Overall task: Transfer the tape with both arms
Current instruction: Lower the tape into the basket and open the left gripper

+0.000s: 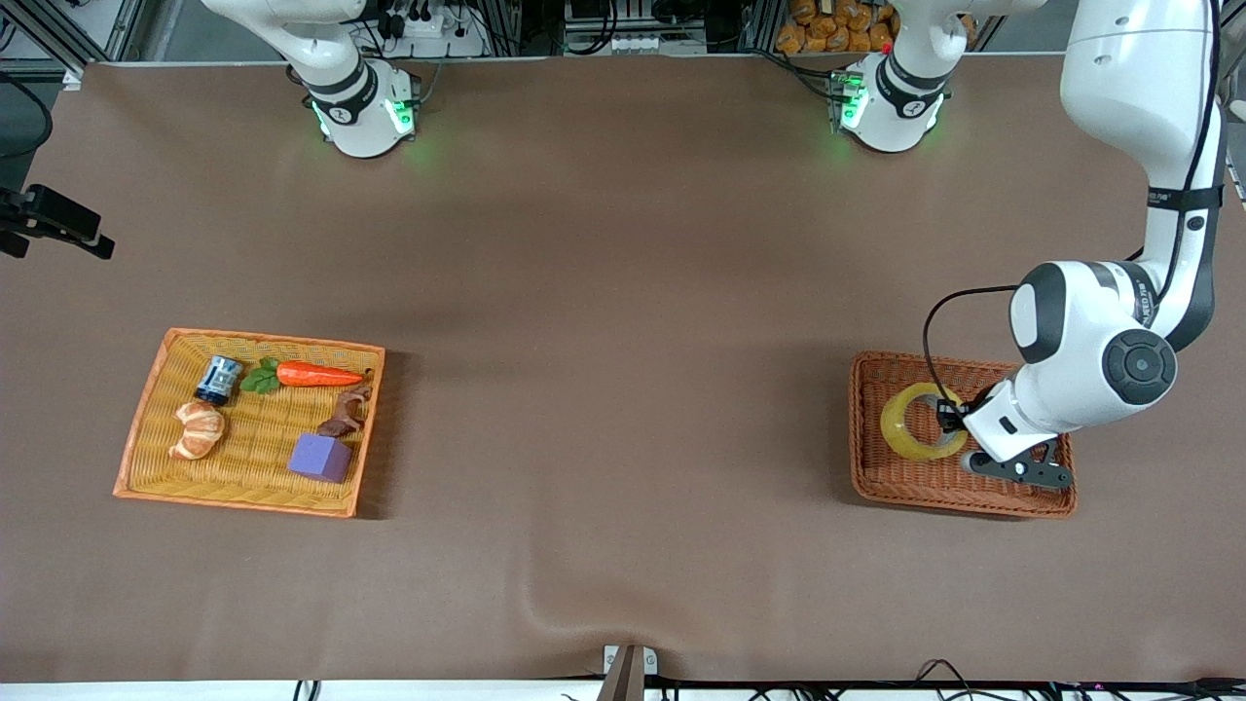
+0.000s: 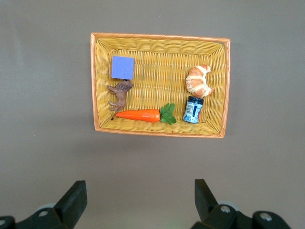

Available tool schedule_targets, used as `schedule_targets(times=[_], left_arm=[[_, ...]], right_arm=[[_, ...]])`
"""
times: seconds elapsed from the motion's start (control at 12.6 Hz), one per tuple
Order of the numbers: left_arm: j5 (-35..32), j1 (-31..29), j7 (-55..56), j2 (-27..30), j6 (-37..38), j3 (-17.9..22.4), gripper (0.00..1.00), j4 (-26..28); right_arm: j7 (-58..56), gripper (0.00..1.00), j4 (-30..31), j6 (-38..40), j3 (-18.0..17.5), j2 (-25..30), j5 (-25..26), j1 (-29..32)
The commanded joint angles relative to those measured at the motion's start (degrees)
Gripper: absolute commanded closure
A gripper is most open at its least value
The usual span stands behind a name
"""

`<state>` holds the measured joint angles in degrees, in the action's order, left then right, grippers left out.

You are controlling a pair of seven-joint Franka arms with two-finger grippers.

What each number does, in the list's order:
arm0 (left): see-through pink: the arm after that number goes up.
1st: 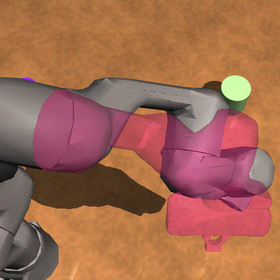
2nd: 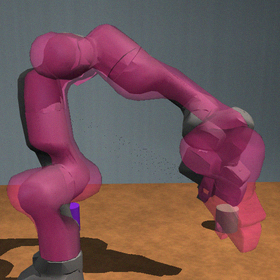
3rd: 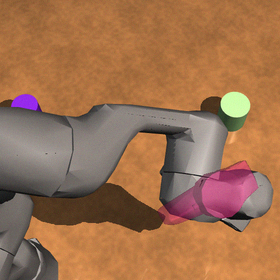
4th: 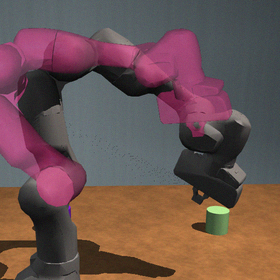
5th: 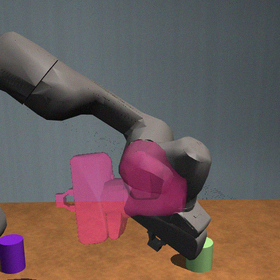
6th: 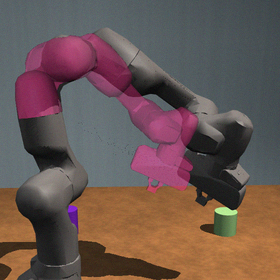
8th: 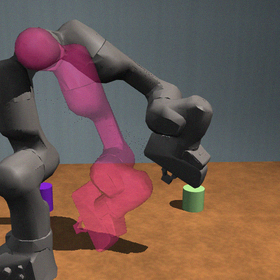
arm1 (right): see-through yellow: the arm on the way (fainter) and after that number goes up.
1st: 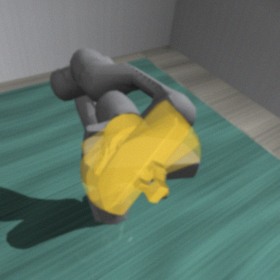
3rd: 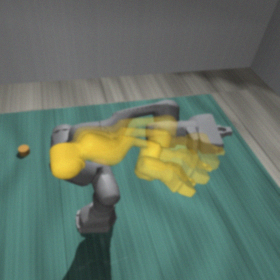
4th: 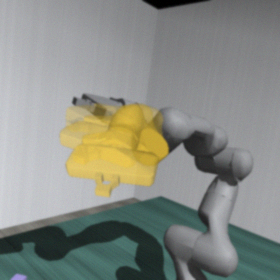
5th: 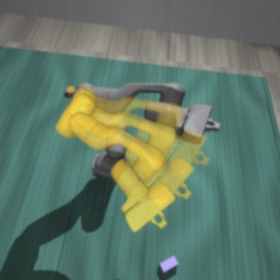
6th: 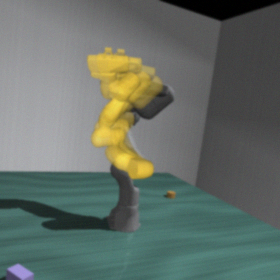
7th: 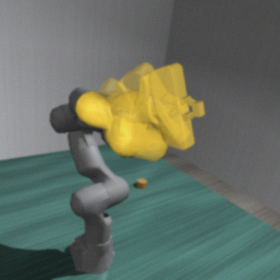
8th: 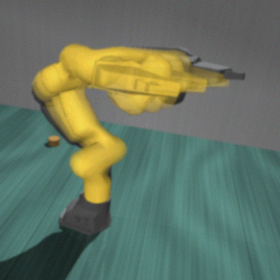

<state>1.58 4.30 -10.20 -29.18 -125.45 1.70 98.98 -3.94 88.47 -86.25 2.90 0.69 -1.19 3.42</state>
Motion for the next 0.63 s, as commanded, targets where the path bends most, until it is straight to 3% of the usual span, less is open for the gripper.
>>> schedule_targets(times=[0.0, 0.24, 0.32, 0.4, 0.48, 0.55], left_arm=[[0.18, -0.87, -4.63, -0.26, -3.21, -0.56, 1.00, 0.61], [0.18, -1.93, -9.40, -2.55, -6.21, -0.47, 0.98, 0.52], [0.09, -2.02, -9.40, -2.64, -6.21, -0.38, 0.78, 0.52], [0.09, -2.10, -9.40, -2.38, -6.12, -0.38, 0.36, 0.34], [0.18, -1.93, -9.23, -1.94, -6.03, -0.47, 0.00, -0.01], [0.18, -1.67, -8.79, -0.72, -5.08, -0.38, 0.00, -0.79]], right_arm=[[0.07, 0.00, -0.66, 0.38, -0.79, 0.01, 0.13, 0.98], [0.25, 0.00, -0.66, 0.38, -0.79, 0.01, 0.13, 0.98], [0.25, 0.00, -0.66, 0.38, -0.79, -0.07, 0.13, 0.89], [0.25, 0.00, -0.66, 0.38, -0.88, -0.08, 0.13, 0.80], [0.25, 0.00, -0.66, 0.38, -0.88, -0.08, 0.05, 0.89], [0.25, 0.00, -0.66, 0.29, -0.79, -0.08, 0.31, 0.89]])
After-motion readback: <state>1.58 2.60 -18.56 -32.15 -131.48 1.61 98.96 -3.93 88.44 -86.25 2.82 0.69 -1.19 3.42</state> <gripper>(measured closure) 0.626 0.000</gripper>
